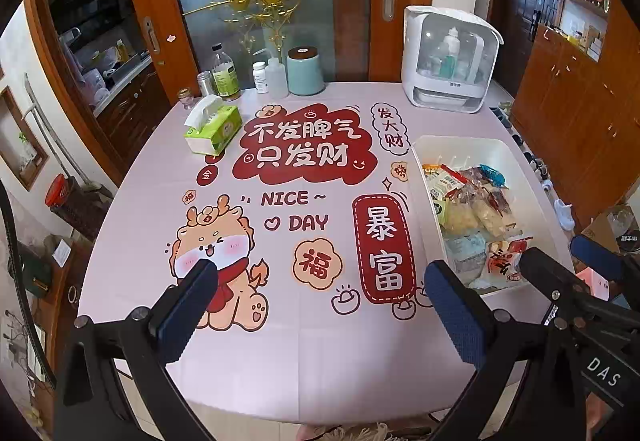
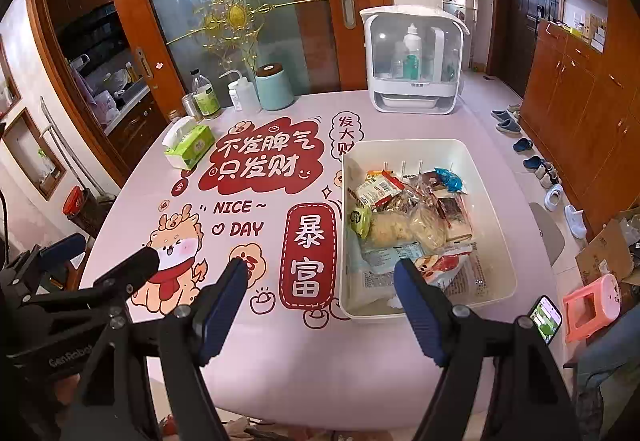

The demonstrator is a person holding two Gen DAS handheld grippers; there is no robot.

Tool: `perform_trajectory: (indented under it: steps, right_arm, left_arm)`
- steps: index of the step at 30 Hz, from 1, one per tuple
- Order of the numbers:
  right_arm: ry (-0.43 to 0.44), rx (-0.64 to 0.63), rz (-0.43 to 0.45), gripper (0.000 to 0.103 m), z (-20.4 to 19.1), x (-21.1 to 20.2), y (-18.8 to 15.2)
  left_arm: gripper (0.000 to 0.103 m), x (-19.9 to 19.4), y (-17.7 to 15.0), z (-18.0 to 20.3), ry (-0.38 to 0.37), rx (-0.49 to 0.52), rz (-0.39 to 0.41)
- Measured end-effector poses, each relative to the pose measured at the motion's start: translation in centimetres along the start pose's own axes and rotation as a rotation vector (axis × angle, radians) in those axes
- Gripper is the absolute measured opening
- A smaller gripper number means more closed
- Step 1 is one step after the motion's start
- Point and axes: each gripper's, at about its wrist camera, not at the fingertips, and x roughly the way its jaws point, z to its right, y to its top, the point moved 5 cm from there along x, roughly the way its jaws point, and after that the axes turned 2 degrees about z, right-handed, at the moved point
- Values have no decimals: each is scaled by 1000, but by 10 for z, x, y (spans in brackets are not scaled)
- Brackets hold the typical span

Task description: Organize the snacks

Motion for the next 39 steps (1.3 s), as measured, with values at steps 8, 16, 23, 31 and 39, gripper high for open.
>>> perform_trajectory:
  steps: [8, 16, 23, 31, 39]
  right_arm:
    - [6, -6, -2, 76, -2, 3, 2]
    - [5, -8, -2, 76, -3, 3, 2]
    - [9, -19, -1, 76, -5, 7, 5]
    - [10, -20, -2, 76, -6, 8, 5]
    - [10, -22, -4, 76, -6, 9, 5]
  left_arm:
    - [103, 2, 1, -4, 2, -3, -12]
    - [103, 3, 0, -5, 0, -1, -19]
    - [102, 6, 0, -8, -1, -2, -22]
    - [102, 9, -2, -8, -3, -4, -25]
    - [102, 9, -4, -5, -4, -7, -28]
